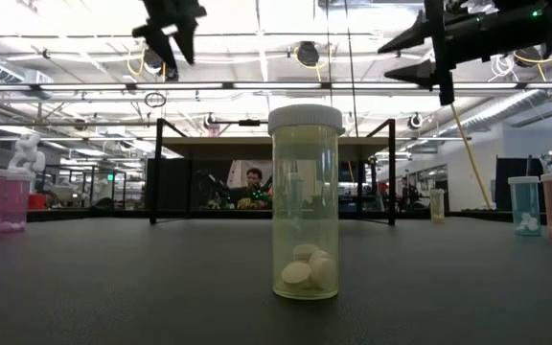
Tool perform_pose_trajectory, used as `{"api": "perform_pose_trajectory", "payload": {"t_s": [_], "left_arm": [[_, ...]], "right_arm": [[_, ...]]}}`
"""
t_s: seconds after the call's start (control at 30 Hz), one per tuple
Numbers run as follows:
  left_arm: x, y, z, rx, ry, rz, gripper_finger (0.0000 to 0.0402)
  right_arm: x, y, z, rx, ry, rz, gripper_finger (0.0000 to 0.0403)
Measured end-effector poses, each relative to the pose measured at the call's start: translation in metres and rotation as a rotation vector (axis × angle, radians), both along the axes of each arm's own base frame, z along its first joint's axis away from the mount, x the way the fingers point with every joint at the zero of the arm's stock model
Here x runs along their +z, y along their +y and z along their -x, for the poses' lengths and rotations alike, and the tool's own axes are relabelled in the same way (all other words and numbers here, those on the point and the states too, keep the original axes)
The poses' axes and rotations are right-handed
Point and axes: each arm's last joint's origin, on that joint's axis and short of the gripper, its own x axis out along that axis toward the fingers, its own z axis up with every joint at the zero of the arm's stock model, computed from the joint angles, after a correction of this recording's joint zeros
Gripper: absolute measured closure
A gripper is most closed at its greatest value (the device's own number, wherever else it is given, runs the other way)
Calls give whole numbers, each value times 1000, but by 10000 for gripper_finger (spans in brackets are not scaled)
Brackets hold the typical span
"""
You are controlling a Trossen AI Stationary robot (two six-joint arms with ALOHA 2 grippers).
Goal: Pick and place medicine bottles onto shelf by color
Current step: Put the top violet pill bottle on the shelf aligned with the other violet pill bottle
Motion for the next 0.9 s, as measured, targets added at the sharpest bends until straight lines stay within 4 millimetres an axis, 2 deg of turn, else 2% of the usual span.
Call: {"api": "perform_pose_trajectory", "payload": {"t_s": [0.17,0.33,0.57,0.73,0.9], "left_arm": [[11,-26,16,7,-33,35,143],[21,-52,22,60,-154,85,156],[20,-114,25,198,-159,85,171],[-3,-150,18,205,-190,147,179],[-58,-172,17,239,-54,219,183]], "right_arm": [[2,1,0,35,-11,28,195],[2,0,0,22,-5,41,195],[-6,0,0,28,90,31,195],[-13,0,1,29,154,3,195],[-13,-1,1,5,132,-41,195]]}}
